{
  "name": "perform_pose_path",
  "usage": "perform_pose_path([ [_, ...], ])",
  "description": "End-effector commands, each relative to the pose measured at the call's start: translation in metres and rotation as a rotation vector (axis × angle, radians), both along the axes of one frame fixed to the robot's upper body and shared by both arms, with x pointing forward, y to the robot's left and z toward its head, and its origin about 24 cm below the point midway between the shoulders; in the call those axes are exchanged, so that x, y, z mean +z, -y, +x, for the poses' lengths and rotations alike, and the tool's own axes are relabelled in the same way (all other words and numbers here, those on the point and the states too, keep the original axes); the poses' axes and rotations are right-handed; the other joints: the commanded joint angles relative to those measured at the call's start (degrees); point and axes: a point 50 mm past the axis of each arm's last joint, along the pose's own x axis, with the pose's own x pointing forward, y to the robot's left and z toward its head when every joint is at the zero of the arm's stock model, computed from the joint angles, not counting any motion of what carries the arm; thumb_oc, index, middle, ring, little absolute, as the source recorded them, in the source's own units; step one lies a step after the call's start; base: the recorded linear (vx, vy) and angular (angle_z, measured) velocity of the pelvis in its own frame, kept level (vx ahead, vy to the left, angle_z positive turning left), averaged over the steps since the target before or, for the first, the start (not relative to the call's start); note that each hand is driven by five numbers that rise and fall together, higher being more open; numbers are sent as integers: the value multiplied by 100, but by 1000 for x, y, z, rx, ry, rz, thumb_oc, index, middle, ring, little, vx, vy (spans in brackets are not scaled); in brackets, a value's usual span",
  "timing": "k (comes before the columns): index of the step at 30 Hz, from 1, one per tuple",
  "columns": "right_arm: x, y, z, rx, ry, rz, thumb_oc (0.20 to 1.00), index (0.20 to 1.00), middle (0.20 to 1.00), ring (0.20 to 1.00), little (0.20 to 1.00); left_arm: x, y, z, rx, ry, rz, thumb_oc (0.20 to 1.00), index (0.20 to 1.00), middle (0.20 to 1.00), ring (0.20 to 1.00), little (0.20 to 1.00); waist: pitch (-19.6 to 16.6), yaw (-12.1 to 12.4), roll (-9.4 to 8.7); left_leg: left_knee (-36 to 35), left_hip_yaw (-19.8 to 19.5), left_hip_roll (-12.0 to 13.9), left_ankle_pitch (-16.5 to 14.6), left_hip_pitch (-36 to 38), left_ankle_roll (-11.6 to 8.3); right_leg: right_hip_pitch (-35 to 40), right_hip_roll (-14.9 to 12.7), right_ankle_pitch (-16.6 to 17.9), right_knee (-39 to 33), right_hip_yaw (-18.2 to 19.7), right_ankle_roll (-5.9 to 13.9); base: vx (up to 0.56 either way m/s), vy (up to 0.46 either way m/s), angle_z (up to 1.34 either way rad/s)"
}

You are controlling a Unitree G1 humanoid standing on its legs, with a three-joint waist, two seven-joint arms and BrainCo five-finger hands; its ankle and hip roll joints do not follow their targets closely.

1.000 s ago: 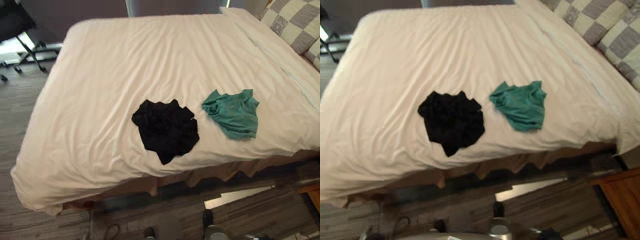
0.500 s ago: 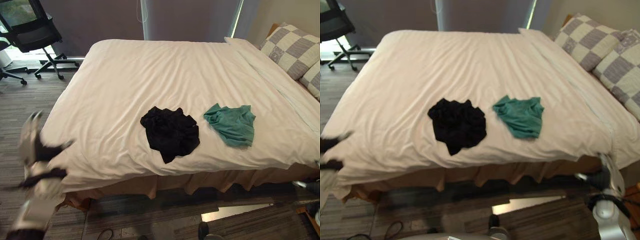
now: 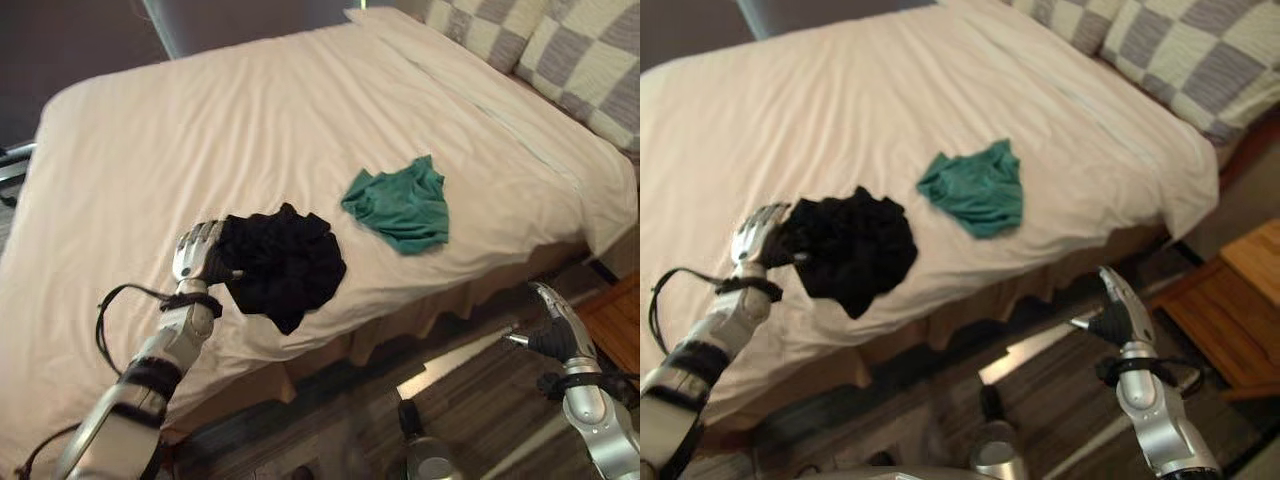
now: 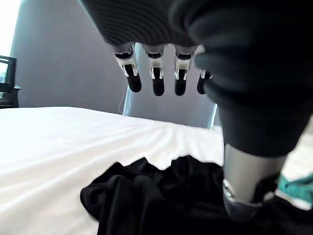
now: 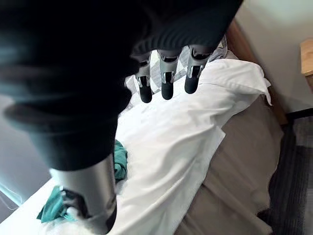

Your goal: Tidy up the quilt and then pick up the clothes from the bed and put them into the laundry hamper.

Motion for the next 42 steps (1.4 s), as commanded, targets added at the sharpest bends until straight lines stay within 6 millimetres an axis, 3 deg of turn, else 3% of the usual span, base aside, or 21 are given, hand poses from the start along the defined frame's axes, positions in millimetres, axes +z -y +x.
perform_pose_path([
  [1, 49, -6, 24, 75, 226, -2, 1000, 1000, 1000, 1000, 1000, 46, -2, 28, 22, 88, 107, 1000, 1000, 1000, 1000, 1000, 380, -7, -148, 51, -250, 73, -397, -112, -61, -115, -393, -661, 137, -86, 666, -73, -3, -28],
  [7, 78, -17, 35, 148, 337, -1, 1000, 1000, 1000, 1000, 1000, 21, 8, 33, 22, -87, 182, 1000, 1000, 1000, 1000, 1000, 620, -13, -199, 51, -297, 118, -275, -373, -84, -332, -373, -647, 198, -118, 639, -66, -16, -7],
  [8, 93, -23, 43, 182, 388, -16, 1000, 1000, 1000, 1000, 1000, 3, 13, 28, 16, -154, 152, 526, 526, 526, 526, 526, 669, 73, -214, 51, -334, 141, -242, -448, -93, -366, -372, -651, 214, -160, 618, -38, -25, 7],
  [9, 93, -23, 43, 183, 389, -17, 1000, 1000, 1000, 1000, 1000, 3, 13, 28, 17, -153, 151, 460, 460, 460, 460, 460, 664, 62, -207, 51, -340, 143, -240, -458, -94, -373, -371, -652, 215, -166, 616, -38, -53, 10],
  [10, 105, -25, 53, 198, 419, -85, 1000, 1000, 1000, 1000, 1000, -14, 20, 21, 5, -192, 89, 200, 200, 200, 200, 200, 686, 170, -212, 51, -412, 169, -230, -503, -106, -344, -356, -682, 205, -236, 592, -11, -34, 11],
  [11, 106, -26, 54, 199, 420, -85, 1000, 1000, 1000, 1000, 1000, -13, 19, 21, 7, -191, 89, 200, 200, 200, 200, 200, 677, 158, -214, 51, -413, 168, -206, -530, -106, -368, -356, -661, 202, -233, 584, -13, -69, 14],
  [12, 122, -26, 68, 195, 449, -175, 1000, 1000, 1000, 1000, 1000, -35, 28, 9, -6, -220, -16, 200, 200, 200, 200, 200, 681, 326, -216, 51, -494, 195, -196, -582, -116, -344, -345, -695, 203, -285, 539, -24, -44, 15],
  [13, 122, -27, 69, 198, 451, -175, 1000, 1000, 1000, 1000, 1000, -35, 28, 9, -3, -219, -17, 200, 200, 200, 200, 200, 674, 312, -218, 51, -495, 194, -173, -605, -116, -366, -345, -675, 201, -282, 532, -18, -79, 24],
  [14, 134, -24, 88, 164, 447, -255, 1000, 1000, 1000, 1000, 1000, -61, 39, -10, -14, -254, -161, 200, 200, 200, 200, 200, 687, 522, -198, 51, -597, 204, -150, -658, -122, -327, -325, -707, 204, -344, 480, -26, -47, 25],
  [15, 134, -25, 89, 167, 448, -255, 1000, 1000, 1000, 1000, 1000, -61, 38, -10, -11, -253, -162, 200, 200, 200, 200, 200, 679, 501, -199, 51, -599, 204, -128, -681, -122, -349, -325, -687, 201, -343, 473, -19, -83, 29],
  [18, 156, 1, 133, -32, 366, -385, 1000, 1000, 1000, 1000, 1000, -91, 30, -63, -34, -282, -288, 200, 200, 200, 200, 200, 731, 1036, -111, 51, -889, 203, -37, -882, -151, -293, -304, -747, 195, -536, 369, -36, -79, 32],
  [20, 161, 7, 141, -78, 347, -402, 1000, 1000, 1000, 1000, 1000, -97, 26, -78, -29, -308, -310, 200, 200, 200, 200, 200, 726, 1103, -87, 51, -970, 198, 11, -960, -162, -294, -309, -737, 185, -605, 346, -12, -45, 48],
  [21, 170, 30, 149, -210, 317, -381, 1000, 1000, 1000, 1000, 1000, -115, 11, -117, 36, -382, -395, 200, 200, 200, 200, 200, 721, 1379, 24, 51, -1156, 187, 45, -1034, -183, -204, -319, -779, 169, -785, 318, 4, -29, 52],
  [22, 171, 29, 150, -207, 319, -381, 1000, 1000, 1000, 1000, 1000, -115, 10, -117, 39, -381, -397, 200, 200, 200, 200, 200, 715, 1352, 24, 51, -1165, 184, 67, -1059, -181, -221, -320, -761, 164, -791, 313, 29, -43, 55],
  [25, 167, 65, 156, -397, 171, -349, 1000, 1000, 1000, 1000, 1000, -149, -16, -184, 228, -569, -492, 200, 200, 200, 200, 200, 656, 1704, 237, 51, -1525, 131, 144, -1176, -234, -1, -366, -824, 136, -1190, 300, 48, -28, 52],
  [28, 154, 78, 154, -448, 54, -345, 1000, 1000, 1000, 1000, 1000, -162, -19, -207, 330, -613, -562, 200, 200, 200, 200, 200, 637, 1812, 317, 51, -1678, 94, 172, -1222, -245, 86, -390, -840, 113, -1337, 299, 21, 3, 70],
  [29, 144, 86, 152, -479, -63, -369, 1000, 1000, 1000, 1000, 1000, -175, -20, -230, 419, -680, -609, 200, 200, 200, 200, 200, 623, 1940, 395, 51, -1826, 39, 205, -1265, -249, 153, -429, -836, 93, -1471, 310, 3, 13, 68],
  [31, 141, 91, 149, -496, -96, -367, 1000, 1000, 1000, 1000, 1000, -181, -16, -236, 434, -710, -618, 200, 200, 200, 200, 200, 603, 1975, 429, 51, -1878, 8, 234, -1317, -249, 156, -457, -826, 83, -1526, 317, -9, 38, 61],
  [32, 136, 97, 145, -518, -163, -374, 200, 200, 200, 200, 200, -189, -12, -245, 447, -767, -612, 200, 200, 200, 200, 200, 585, 2081, 473, 51, -1958, -39, 246, -1347, -258, 208, -506, -824, 63, -1636, 337, -1, 47, 59],
  [39, 112, 102, 137, -502, -210, -226, 200, 200, 200, 200, 200, -195, 13, -229, 348, -802, -642, 200, 200, 200, 200, 200, 496, 2170, 479, 51, -2071, -193, 187, -1348, -203, 337, -675, -791, 23, -1792, 418, 3, 80, 30],
  [42, 85, 99, 130, -471, -241, -161, 200, 200, 200, 200, 200, -188, 21, -211, 263, -774, -654, 200, 200, 200, 200, 200, 472, 2159, 431, 51, -2072, -290, 127, -1302, -141, 374, -762, -738, 24, -1795, 463, -1, 139, 3],
])
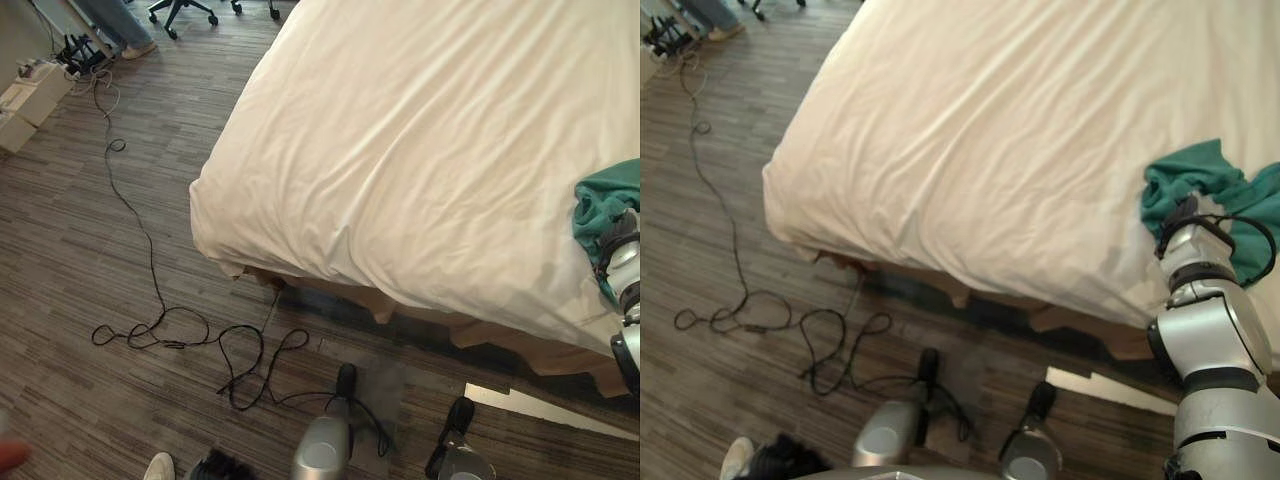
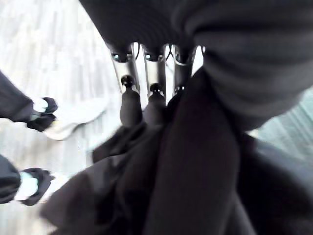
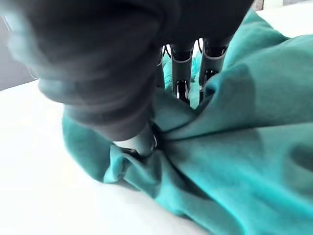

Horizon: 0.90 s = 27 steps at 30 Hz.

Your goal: Tidy up the quilt and then pick up the clothes from the bed and put them into the laundry hamper.

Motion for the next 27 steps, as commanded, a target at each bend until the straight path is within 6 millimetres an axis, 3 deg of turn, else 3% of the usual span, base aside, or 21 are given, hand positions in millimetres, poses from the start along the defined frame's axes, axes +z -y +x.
perform_pose_path([
  [1, -33, -22, -2, 106, 69, 167, 200, 200, 200, 200, 200, 16, 5, 40, -79, 137, -18, 200, 200, 200, 200, 200, -219, -135, -241, 14, 316, -32, -472, -78, -131, -51, -368, -582, 14, 371, 573, -13, 143, 0],
  [2, -35, -22, -3, 104, 66, 170, 200, 200, 200, 200, 200, 16, 4, 39, -81, 135, -16, 200, 200, 200, 200, 200, -230, -121, -256, 14, 319, -37, -473, -73, -129, -47, -373, -583, 14, 374, 576, -11, 196, -4],
  [3, -44, -45, -8, 229, 153, 263, 200, 200, 200, 200, 200, 19, -2, 39, -50, 147, -10, 200, 200, 200, 200, 200, -237, -281, -385, 14, 413, -60, -543, -22, -86, -59, -400, -551, 14, 450, 594, 3, 87, -7],
  [4, -46, -44, -10, 225, 151, 265, 200, 200, 200, 200, 200, 19, -3, 38, -54, 144, -8, 200, 200, 200, 200, 200, -252, -259, -398, 14, 416, -65, -545, -17, -84, -56, -405, -552, 14, 453, 597, 13, 118, -6],
  [6, -68, -59, -44, 321, 205, 392, 200, 200, 200, 200, 200, 22, -17, 33, -10, 140, 32, 200, 200, 200, 200, 200, -278, -429, -556, 14, 519, -80, -637, 100, -48, 2, -436, -557, 28, 485, 617, 42, 80, -10],
  [7, -85, -59, -70, 326, 196, 472, 200, 200, 200, 200, 200, 22, -23, 31, 9, 130, 50, 200, 200, 200, 200, 200, -329, -496, -645, 14, 535, -97, -681, 159, -23, 47, -461, -567, 49, 473, 636, 51, 87, -15],
  [8, -103, -63, -98, 322, 179, 576, 200, 200, 200, 200, 200, 21, -27, 27, 27, 118, 60, 200, 200, 200, 200, 200, -391, -559, -727, 14, 533, -117, -691, 198, -4, 96, -496, -569, 76, 434, 641, 40, 79, -9],
  [11, -151, -79, -154, 269, 56, 796, 200, 200, 200, 200, 200, 22, -32, 28, 103, 130, 56, 200, 200, 200, 200, 200, -489, -704, -857, 14, 445, -136, -744, 362, 28, 201, -478, -766, 378, 488, 633, 54, 19, -9],
  [12, -177, -90, -181, 222, -38, 891, 200, 200, 200, 200, 200, 23, -35, 30, 184, 164, 30, 200, 200, 200, 200, 200, -559, -856, -922, 14, 342, -133, -724, 389, 72, 165, -245, -938, 653, 1055, 592, 57, -28, 2],
  [13, -177, -90, -181, 222, -37, 891, 200, 200, 200, 200, 200, 23, -35, 30, 184, 164, 30, 200, 200, 200, 200, 200, -572, -854, -924, 14, 344, -135, -713, 369, 74, 144, -246, -929, 654, 1059, 591, 39, -26, 18],
  [15, -200, -104, -197, 165, -113, 974, 200, 200, 200, 200, 200, 26, -35, 35, 248, 204, -9, 200, 200, 200, 200, 200, -600, -992, -936, 14, 193, -166, -672, 391, 141, 46, 294, -1267, 853, 2136, 513, -18, -8, 38],
  [16, -219, -120, -205, 136, -186, 1021, 200, 200, 200, 200, 200, 24, -31, 36, 305, 217, -42, 200, 200, 200, 200, 200, -640, -1011, -932, 14, -55, -231, -624, 418, 176, 105, 642, -1426, 865, 2774, 337, -29, -10, 62],
  [19, -228, -138, -195, 156, -214, 1047, 200, 200, 200, 200, 200, 21, -25, 37, 348, 232, -71, 200, 200, 200, 200, 200, -662, -908, -911, 14, -288, -310, -593, 428, 191, 240, 703, -1430, 705, 2787, 200, -33, -113, 77],
  [20, -231, -149, -185, 189, -231, 1040, 200, 200, 200, 200, 200, 19, -20, 38, 373, 245, -86, 200, 200, 200, 200, 200, -677, -830, -880, 14, -356, -303, -566, 421, 174, 305, 693, -1411, 580, 2666, 185, -89, -164, 40],
  [21, -227, -164, -160, 278, -251, 985, 200, 200, 200, 200, 200, 19, -9, 42, 429, 292, -137, 200, 200, 200, 200, 200, -700, -595, -770, 14, -482, -291, -477, 312, 130, 412, 678, -1354, 287, 2469, 167, -131, -198, 34],
  [23, -218, -170, -135, 327, -217, 912, 200, 200, 200, 200, 200, 20, 1, 50, 453, 335, -178, 200, 200, 200, 200, 200, -639, -371, -639, 14, -722, -348, -322, 122, 20, 556, 648, -1366, 46, 2070, 146, -168, -127, 37],
  [24, -214, -168, -127, 327, -200, 883, 200, 200, 200, 200, 200, 22, 5, 55, 449, 350, -190, 200, 200, 200, 200, 200, -584, -264, -589, 27, -732, -373, -244, 25, -32, 614, 608, -1420, 15, 1827, 142, -126, -50, 116],
  [25, -214, -168, -127, 328, -200, 883, 200, 200, 200, 200, 200, 22, 5, 55, 449, 351, -190, 200, 200, 200, 200, 200, -597, -276, -585, 24, -745, -373, -231, 4, -33, 597, 612, -1413, 15, 1816, 142, -251, -18, 162],
  [26, -205, -160, -114, 319, -149, 835, 200, 200, 200, 200, 200, 24, 11, 65, 452, 376, -203, 200, 200, 200, 200, 200, -473, -187, -545, 323, 101, -275, -262, -244, -26, 708, 428, -1437, 22, 1161, 185, -192, 3, 189],
  [27, -205, -160, -113, 319, -149, 835, 200, 200, 200, 200, 200, 24, 11, 65, 452, 376, -203, 200, 200, 200, 200, 200, -481, -195, -542, 339, 92, -275, -264, -269, -25, 695, 429, -1431, 22, 1153, 186, -273, 7, 169],
])
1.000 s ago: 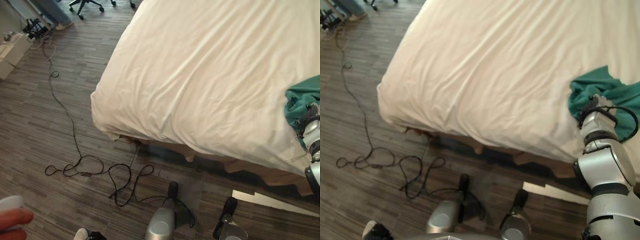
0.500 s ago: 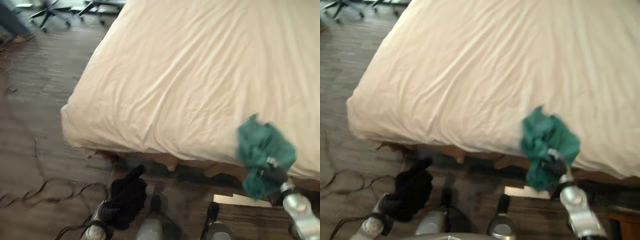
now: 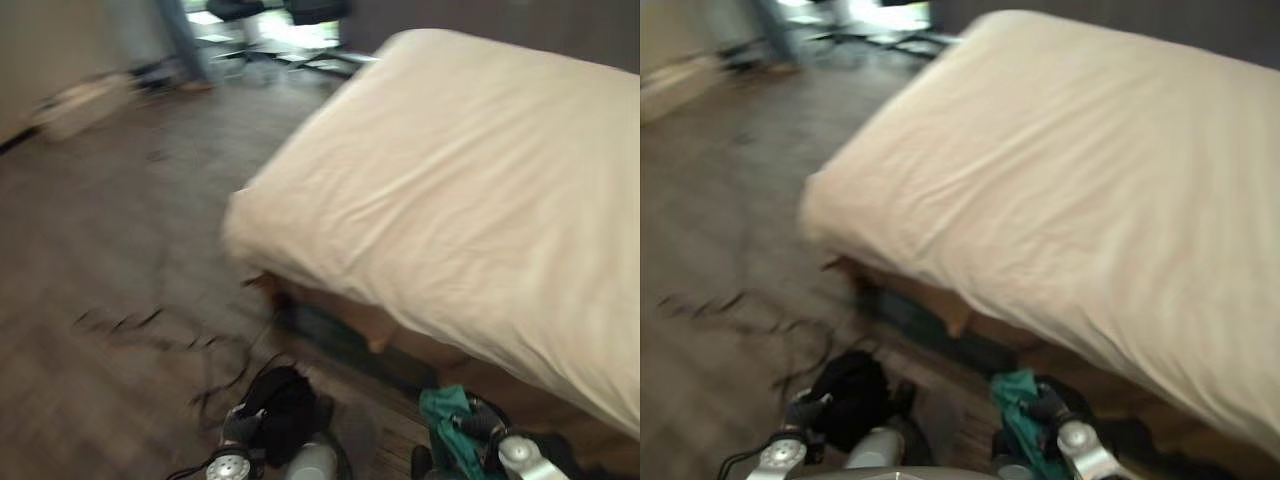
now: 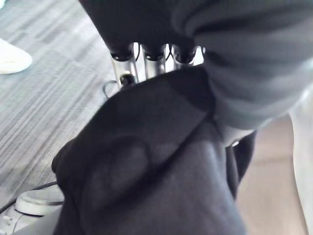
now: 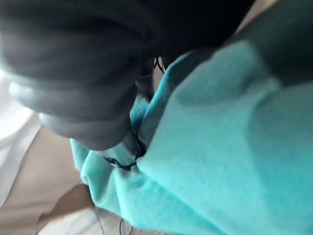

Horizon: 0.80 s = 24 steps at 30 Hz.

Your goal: Tidy up the quilt and then pick up the clothes from the bed and put them into the laundry hamper.

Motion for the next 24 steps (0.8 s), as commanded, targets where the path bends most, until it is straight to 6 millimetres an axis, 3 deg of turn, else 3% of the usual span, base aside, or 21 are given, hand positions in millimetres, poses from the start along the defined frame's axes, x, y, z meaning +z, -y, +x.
perform_pose_path([
  [1, 35, 4, 50, -27, 226, -45, 200, 200, 200, 200, 200, 17, -31, 18, 47, 77, 100, 200, 200, 200, 200, 200, 142, 157, -190, 504, 1772, 9, -225, -4, -33, -221, -348, -577, -23, -694, 334, -190, 6, 194],
  [2, 35, 5, 52, -40, 229, -62, 200, 200, 200, 200, 200, 17, -32, 18, 64, 75, 103, 200, 200, 200, 200, 200, 106, 168, -214, 723, 2357, 213, -333, 5, 15, -207, -400, -567, -8, -1007, 313, -269, 10, 204],
  [3, 34, 9, 50, -69, 222, -77, 200, 200, 200, 200, 200, 16, -34, 16, 81, 71, 104, 200, 200, 200, 200, 200, 108, 150, -252, 982, 2689, 340, -462, 57, 43, -146, -472, -565, 25, -1288, 270, -220, 18, 195],
  [4, 30, 14, 46, -113, 207, -86, 200, 200, 200, 200, 200, 15, -36, 15, 104, 61, 108, 200, 200, 200, 200, 200, 46, 161, -304, 1114, 2928, 473, -699, 255, 13, -69, -560, -638, 82, -1603, 256, -152, 26, 203],
  [6, 21, 22, 34, -195, 166, -95, 200, 200, 200, 200, 200, 13, -34, 15, 121, 46, 106, 200, 200, 200, 200, 200, -21, 94, -384, 1415, 3115, 619, -878, 425, 13, 92, -704, -673, 245, -2187, 179, -81, 67, 305],
  [7, 13, 29, 21, -252, 122, -104, 200, 200, 200, 200, 200, 9, -32, 11, 119, 16, 112, 200, 200, 200, 200, 200, -123, 82, -379, 1268, 3180, 622, -890, 601, 3, 121, -757, -659, 365, -2496, 185, 99, 244, 304],
  [8, 1, 31, 2, -284, 60, -107, 200, 200, 200, 200, 200, 4, -26, 2, 116, -13, 104, 200, 200, 200, 200, 200, -280, 167, -379, 934, 2963, 354, -949, 789, 91, 173, -881, -665, 765, -2695, 245, 232, 367, 354],
  [9, -5, 36, -11, -338, 21, -120, 200, 200, 200, 200, 200, 3, -25, 4, 104, -25, 109, 200, 200, 200, 200, 200, -238, 244, -392, 711, 2679, 108, -987, 764, 280, 27, -1285, -407, 1667, -2884, 405, 313, 486, 343],
  [10, -4, 35, -12, -374, 42, -97, 200, 200, 200, 200, 200, 5, -23, 10, 88, -17, 130, 200, 200, 200, 200, 200, -106, 28, -364, 442, 2258, -96, -962, 903, 413, -488, -1341, -281, 2632, -2124, 505, 197, 315, 328],
  [11, -4, 35, -12, -374, 42, -97, 200, 200, 200, 200, 200, 5, -23, 10, 88, -17, 130, 200, 200, 200, 200, 200, -112, 41, -375, 425, 2274, -110, -958, 905, 417, -529, -1367, -306, 2685, -2094, 510, 41, 179, 156],
  [12, -2, 35, -9, -393, 62, -83, 200, 200, 200, 200, 200, 7, -19, 16, 67, 1, 135, 200, 200, 200, 200, 200, -48, -85, -315, 317, 2043, -119, -793, 881, 429, -914, -933, -438, 2723, -1489, 354, 32, -62, 183],
  [13, 6, 40, -3, -445, 126, -66, 200, 200, 200, 200, 200, 13, -13, 27, 17, 47, 134, 200, 200, 200, 200, 200, 46, -240, -236, 188, 1423, -211, -773, 1004, 393, -1130, -373, -750, 1860, -363, 409, 76, -109, 158],
  [14, 9, 41, 0, -452, 150, -61, 200, 200, 200, 200, 200, 14, -13, 29, 6, 53, 139, 200, 200, 200, 200, 200, 21, -248, -239, 192, 1315, -225, -781, 979, 384, -1181, -381, -684, 1429, -220, 354, 219, -181, 270],
  [15, 7, 42, -4, -453, 138, -74, 200, 200, 200, 200, 200, 8, -17, 20, -19, -2, 183, 200, 200, 200, 200, 200, -12, -303, -329, 248, 1059, -412, -861, 1077, 446, -1098, -382, -325, 1136, 250, 458, 155, -157, 245],
  [17, 8, 35, 1, -417, 141, -57, 200, 200, 200, 200, 200, 8, -14, 22, 2, 10, 167, 200, 200, 200, 200, 200, -30, -211, -382, 352, 1148, -408, -986, 1081, 452, -928, -487, -310, 860, 64, 471, 96, -103, 128],
  [18, -43, 40, -62, -211, -348, -292, 200, 200, 200, 200, 200, -23, -10, 1, -322, -367, 354, 200, 200, 200, 200, 200, 2, -122, -457, -29, 777, -686, -851, 1310, 628, -888, 287, -618, 1139, 131, 175, 49, -34, -28],
  [24, -43, 35, -59, -201, -335, -275, 200, 200, 200, 200, 200, -28, -14, -15, -249, -411, 305, 200, 200, 200, 200, 200, -62, -69, -421, 96, 788, -659, -1000, 1472, 601, -678, 253, -688, 941, 47, 62, 192, -73, -7],
])
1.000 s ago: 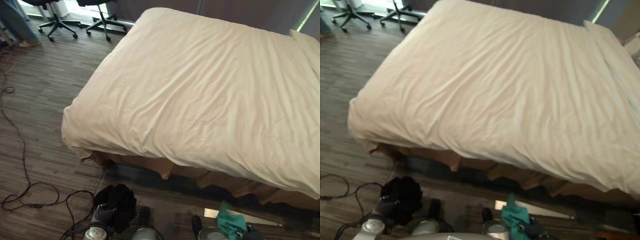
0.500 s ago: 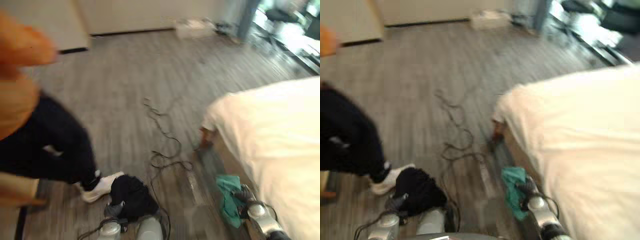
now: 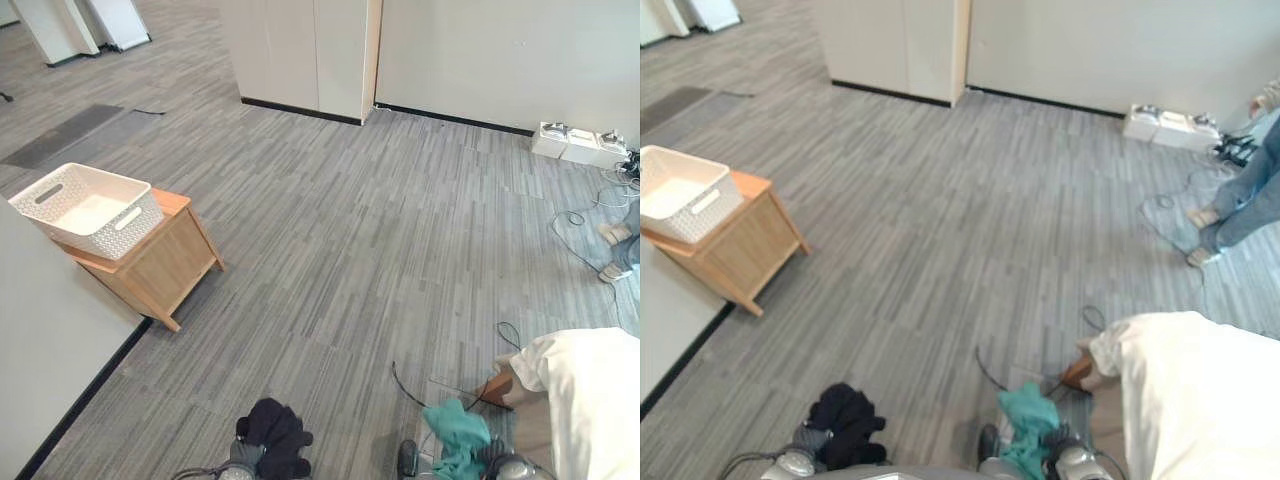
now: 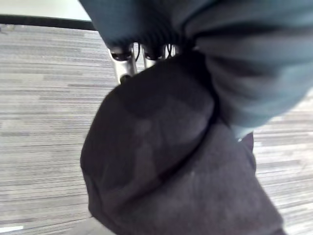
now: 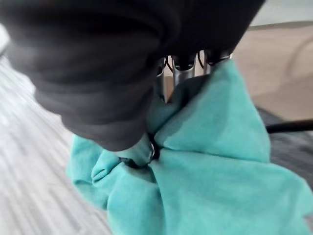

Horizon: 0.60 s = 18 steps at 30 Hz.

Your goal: Tidy up the quilt and then pick up the clothes from the bed and put them into the laundry hamper.

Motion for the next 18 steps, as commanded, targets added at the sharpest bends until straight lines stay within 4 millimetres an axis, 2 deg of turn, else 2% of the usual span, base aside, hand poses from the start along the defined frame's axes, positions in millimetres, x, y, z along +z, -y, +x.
perform_pose_path([
  [1, 9, 18, 15, 16, 37, -55, 200, 200, 200, 200, 200, 7, -11, 20, 36, 28, 21, 200, 200, 200, 200, 200, 452, 97, 72, 1131, -341, -695, -170, -752, 28, 341, 259, -1474, 784, -40, 73, 162, -97, -5],
  [2, 9, 18, 15, 16, 37, -55, 200, 200, 200, 200, 200, 7, -11, 20, 36, 29, 21, 200, 200, 200, 200, 200, 450, 90, 76, 1183, -347, -693, -197, -782, 27, 339, 264, -1472, 780, -48, 72, 148, -118, -1],
  [3, 10, 20, 18, 10, 53, -56, 200, 200, 200, 200, 200, 8, -12, 22, 58, 41, 18, 200, 200, 200, 200, 200, 511, 147, 73, 1736, -290, -714, -63, -1054, -127, 442, 270, -1502, 688, -99, 20, 98, -105, 7],
  [4, 17, 26, 29, 3, 94, -77, 200, 200, 200, 200, 200, 10, -13, 29, 75, 67, 14, 200, 200, 200, 200, 200, 733, 277, 39, 3262, -146, -626, 567, -1948, -410, 624, 210, -1567, 594, -224, -118, 96, -104, 9],
  [5, 17, 27, 29, 3, 95, -77, 200, 200, 200, 200, 200, 10, -13, 30, 75, 68, 14, 200, 200, 200, 200, 200, 723, 268, 58, 3321, -162, -611, 540, -1993, -414, 609, 230, -1567, 599, -235, -122, 388, -114, 14],
  [6, 22, 32, 36, 2, 119, -96, 200, 200, 200, 200, 200, 11, -16, 28, 68, 67, 35, 200, 200, 200, 200, 200, 772, 408, 8, 3465, 144, -571, 371, -2617, -262, 942, 194, -1751, 408, -313, -126, 331, -42, 20],
  [7, 22, 32, 36, 2, 119, -96, 200, 200, 200, 200, 200, 11, -16, 28, 68, 67, 35, 200, 200, 200, 200, 200, 781, 416, 6, 3475, 152, -571, 352, -2601, -259, 964, 192, -1755, 397, -306, -122, 740, 51, -17],
  [8, 22, 31, 36, -12, 132, -90, 200, 200, 200, 200, 200, 9, -15, 23, 56, 51, 33, 200, 200, 200, 200, 200, 639, 480, 63, 2278, 482, -463, 200, -2712, -111, 1197, 259, -1907, 222, -273, -15, 421, 96, -42],
  [9, 22, 31, 36, -13, 131, -90, 200, 200, 200, 200, 200, 9, -15, 22, 55, 50, 34, 200, 200, 200, 200, 200, 656, 503, 37, 2208, 515, -486, 218, -2644, -106, 1227, 226, -1913, 214, -253, -6, 584, 153, -70],
  [11, 21, 33, 34, -18, 128, -102, 200, 200, 200, 200, 200, 7, -15, 18, 46, 37, 36, 200, 200, 200, 200, 200, 573, 599, 114, 1125, 730, -340, 491, -2687, -100, 1444, 244, -2027, 108, -311, 73, 531, 157, -51],
  [12, 18, 29, 31, 4, 100, -96, 200, 200, 200, 200, 200, 5, -20, 8, 49, -7, 46, 200, 200, 200, 200, 200, 462, 665, 10, 803, 904, -275, 549, -2597, -45, 1609, 173, -2202, 247, -338, 171, 557, 145, -21],
  [13, 18, 29, 31, 4, 100, -96, 200, 200, 200, 200, 200, 5, -19, 8, 49, -7, 46, 200, 200, 200, 200, 200, 450, 669, 18, 798, 903, -264, 559, -2610, -47, 1592, 183, -2194, 248, -333, 168, 574, 151, -5],
  [14, 17, 25, 30, 17, 96, -92, 200, 200, 200, 200, 200, 5, -19, 6, 45, -12, 45, 200, 200, 200, 200, 200, 443, 679, -34, 930, 865, -331, 618, -2651, 52, 1559, 150, -2199, 473, -281, 181, 364, 122, -3],
  [15, 16, 23, 31, 36, 94, -97, 200, 200, 200, 200, 200, 5, -22, 6, 44, -15, 52, 200, 200, 200, 200, 200, 405, 734, -153, 1048, 871, -451, 549, -2640, 173, 1454, 97, -2065, 1042, -263, 291, 733, 312, 11],
  [16, 15, 22, 29, 32, 78, -86, 200, 200, 200, 200, 200, 7, -24, 8, 26, -22, 61, 200, 200, 200, 200, 200, 500, 673, -238, 1118, 856, -634, 302, -2384, 390, 989, -126, -1264, 2428, -224, 654, 557, 254, 3],
  [17, 15, 22, 29, 32, 79, -86, 200, 200, 200, 200, 200, 7, -24, 8, 26, -22, 61, 200, 200, 200, 200, 200, 487, 680, -228, 1114, 858, -620, 310, -2398, 388, 971, -113, -1252, 2424, -217, 650, 754, 361, 44],
  [18, 18, 21, 37, 38, 105, -80, 200, 200, 200, 200, 200, 8, -26, 11, -1, -20, 79, 200, 200, 200, 200, 200, 634, 517, -89, 1014, 786, -643, 97, -1867, 555, 408, -229, -487, 3725, -131, 693, 386, 172, 21],
])
